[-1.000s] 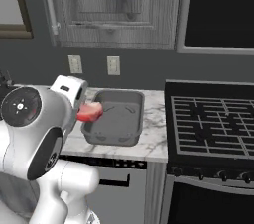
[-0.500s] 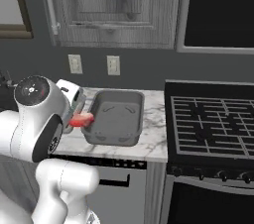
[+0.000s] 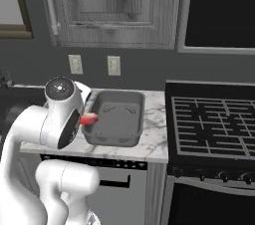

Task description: Place one sweet potato and one steak in each tupperware on the nearby counter, to pack two identical lunches.

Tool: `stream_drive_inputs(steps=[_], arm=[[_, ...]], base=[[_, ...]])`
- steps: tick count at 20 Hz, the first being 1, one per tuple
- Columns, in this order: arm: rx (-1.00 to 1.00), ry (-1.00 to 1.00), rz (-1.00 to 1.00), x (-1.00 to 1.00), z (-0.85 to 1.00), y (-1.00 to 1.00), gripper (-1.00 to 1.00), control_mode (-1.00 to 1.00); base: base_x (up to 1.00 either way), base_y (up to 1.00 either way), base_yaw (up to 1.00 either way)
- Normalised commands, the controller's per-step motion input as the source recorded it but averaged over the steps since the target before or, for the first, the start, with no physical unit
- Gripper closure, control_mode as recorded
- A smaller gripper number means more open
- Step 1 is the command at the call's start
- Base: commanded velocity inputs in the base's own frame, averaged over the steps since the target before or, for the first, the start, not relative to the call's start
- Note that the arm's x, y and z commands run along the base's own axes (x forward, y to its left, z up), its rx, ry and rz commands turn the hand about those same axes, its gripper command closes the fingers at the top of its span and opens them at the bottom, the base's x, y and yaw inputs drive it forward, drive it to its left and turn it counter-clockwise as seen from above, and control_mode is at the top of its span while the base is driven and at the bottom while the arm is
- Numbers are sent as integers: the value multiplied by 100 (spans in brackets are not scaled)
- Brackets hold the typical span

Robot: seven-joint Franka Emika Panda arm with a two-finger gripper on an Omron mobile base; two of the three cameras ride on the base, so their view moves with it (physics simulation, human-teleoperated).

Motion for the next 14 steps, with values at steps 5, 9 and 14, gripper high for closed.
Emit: stream_drive_inputs(steps=[5, 9, 14], arm=[[0, -12, 0, 37, -47, 0, 100, -100], [0, -2, 0, 37, -31, 0, 100, -100], [0, 0, 0, 49, -26, 0, 100, -100]], base=[[0, 0, 0], [0, 0, 0], [0, 0, 0]])
